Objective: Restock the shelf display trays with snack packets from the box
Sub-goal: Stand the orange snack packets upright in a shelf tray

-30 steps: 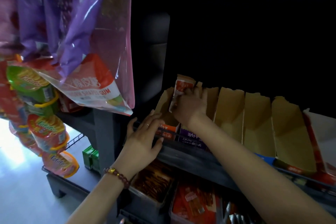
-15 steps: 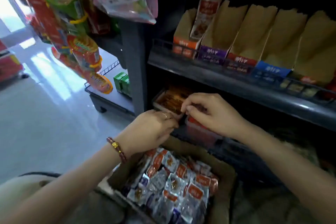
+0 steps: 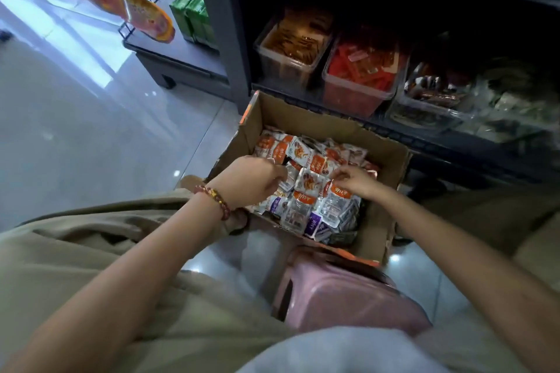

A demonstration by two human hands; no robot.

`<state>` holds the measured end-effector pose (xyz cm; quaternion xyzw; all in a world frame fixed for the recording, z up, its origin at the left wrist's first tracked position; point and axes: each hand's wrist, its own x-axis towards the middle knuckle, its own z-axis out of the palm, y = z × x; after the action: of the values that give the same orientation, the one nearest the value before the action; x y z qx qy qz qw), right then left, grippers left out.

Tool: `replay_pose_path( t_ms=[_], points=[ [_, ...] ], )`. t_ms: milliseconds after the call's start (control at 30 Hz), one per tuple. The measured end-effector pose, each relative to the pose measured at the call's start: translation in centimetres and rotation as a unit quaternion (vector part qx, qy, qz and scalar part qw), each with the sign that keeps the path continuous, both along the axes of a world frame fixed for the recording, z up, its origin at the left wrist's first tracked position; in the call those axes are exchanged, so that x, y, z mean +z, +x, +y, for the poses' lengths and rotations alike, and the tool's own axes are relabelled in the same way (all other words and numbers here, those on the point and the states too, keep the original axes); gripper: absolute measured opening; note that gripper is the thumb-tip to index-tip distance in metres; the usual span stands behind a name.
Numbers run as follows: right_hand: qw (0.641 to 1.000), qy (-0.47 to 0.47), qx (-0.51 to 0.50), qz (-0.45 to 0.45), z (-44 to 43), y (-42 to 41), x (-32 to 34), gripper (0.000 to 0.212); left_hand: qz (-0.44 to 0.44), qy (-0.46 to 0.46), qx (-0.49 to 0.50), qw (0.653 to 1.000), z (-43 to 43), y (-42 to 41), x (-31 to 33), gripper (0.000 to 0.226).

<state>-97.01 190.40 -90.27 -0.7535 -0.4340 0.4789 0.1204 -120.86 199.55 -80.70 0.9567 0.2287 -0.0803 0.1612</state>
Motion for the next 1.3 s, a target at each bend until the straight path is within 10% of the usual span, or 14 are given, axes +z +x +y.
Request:
replay_pose_path(
  t_ms=[267, 600, 933, 1133, 1300],
  points=[
    [0.983, -0.086, -0.030, -0.161, -1.3, -1.9, -6.2, 0.089, -0.023, 0.007, 0.004, 1.000, 0.6, -0.1, -0.6, 0.025],
    [0.942, -0.135, 0.108, -0.288, -1.0, -1.3, -5.8, 0.076, 0.015, 0.000, 0.012, 1.000, 0.0, -1.4, -1.2, 0.028],
    [0.952, -0.017, 0.062, -0.300, 1.1, -1.2, -3.8, 0.014, 0.035, -0.014, 0.013, 0.999, -1.0, -0.6, -1.8, 0.030],
    [0.938, -0.184, 0.121, -0.268, 0.0, -0.3, -4.8, 0.071, 0.048, -0.027, -0.010, 0.998, -1.8, 0.2, -2.3, 0.030],
    [0.929, -0.175, 0.097, -0.312, -0.8, -1.8, -6.9, 0.044, 0.051, -0.028, 0.003, 0.998, -1.2, -0.2, -2.3, 0.031]
  ],
)
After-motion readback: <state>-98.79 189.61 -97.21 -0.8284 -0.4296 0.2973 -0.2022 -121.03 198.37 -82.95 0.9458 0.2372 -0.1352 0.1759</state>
